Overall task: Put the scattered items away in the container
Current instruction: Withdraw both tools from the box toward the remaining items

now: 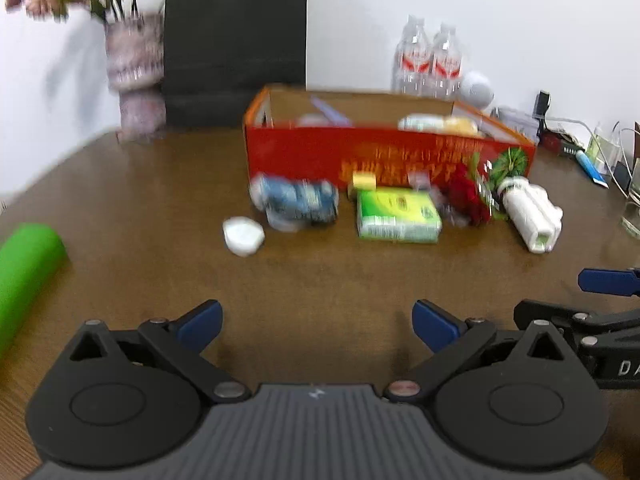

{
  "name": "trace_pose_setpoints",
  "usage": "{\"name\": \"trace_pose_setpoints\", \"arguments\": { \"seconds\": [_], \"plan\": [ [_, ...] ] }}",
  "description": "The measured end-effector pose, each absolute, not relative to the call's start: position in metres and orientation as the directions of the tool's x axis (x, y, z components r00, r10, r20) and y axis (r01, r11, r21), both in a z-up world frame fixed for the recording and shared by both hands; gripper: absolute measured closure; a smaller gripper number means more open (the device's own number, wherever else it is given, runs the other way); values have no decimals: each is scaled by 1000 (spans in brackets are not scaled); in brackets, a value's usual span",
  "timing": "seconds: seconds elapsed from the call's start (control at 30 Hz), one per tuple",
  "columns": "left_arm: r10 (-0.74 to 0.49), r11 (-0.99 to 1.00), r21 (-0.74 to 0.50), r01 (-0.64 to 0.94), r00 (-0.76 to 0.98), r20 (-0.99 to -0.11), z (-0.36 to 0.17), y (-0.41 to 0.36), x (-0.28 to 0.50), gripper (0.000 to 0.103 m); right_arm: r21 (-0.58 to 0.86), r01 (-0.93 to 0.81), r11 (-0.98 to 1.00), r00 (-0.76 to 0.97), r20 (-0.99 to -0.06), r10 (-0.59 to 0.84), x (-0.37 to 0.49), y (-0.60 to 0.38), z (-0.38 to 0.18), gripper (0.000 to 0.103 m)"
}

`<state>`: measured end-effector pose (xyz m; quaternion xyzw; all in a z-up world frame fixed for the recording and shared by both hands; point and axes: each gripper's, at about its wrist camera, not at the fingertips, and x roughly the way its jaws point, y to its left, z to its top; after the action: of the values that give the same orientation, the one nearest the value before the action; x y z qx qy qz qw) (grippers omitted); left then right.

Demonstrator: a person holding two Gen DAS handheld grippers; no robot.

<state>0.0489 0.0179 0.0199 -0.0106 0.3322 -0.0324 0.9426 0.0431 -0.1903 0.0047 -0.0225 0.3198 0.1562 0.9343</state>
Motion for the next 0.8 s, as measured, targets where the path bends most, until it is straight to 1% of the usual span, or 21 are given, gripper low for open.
{"name": "trace_pose_setpoints", "arguments": {
  "seconds": [0.07,0.13,0.17,0.27,0.47,0.8],
  "plan": [
    [-72,997,-45,56,781,-620,20,18,49,0,36,-306,951,744,-615,263,43,-188,-1,12],
    [-57,998,-29,50,769,-637,18,16,50,0,31,-302,953,733,-632,252,44,-188,-5,11],
    [-50,999,-22,46,768,-638,18,16,49,0,35,-300,953,733,-631,253,44,-189,-5,10],
    [-35,999,-4,42,759,-650,16,13,49,0,52,-295,954,728,-634,259,45,-191,-5,3],
    [-29,999,8,45,753,-658,14,10,51,0,55,-293,955,724,-639,258,46,-192,-5,0],
    [-27,999,8,42,753,-657,13,10,51,0,28,-287,957,725,-647,236,48,-188,-5,0]
  ]
}}
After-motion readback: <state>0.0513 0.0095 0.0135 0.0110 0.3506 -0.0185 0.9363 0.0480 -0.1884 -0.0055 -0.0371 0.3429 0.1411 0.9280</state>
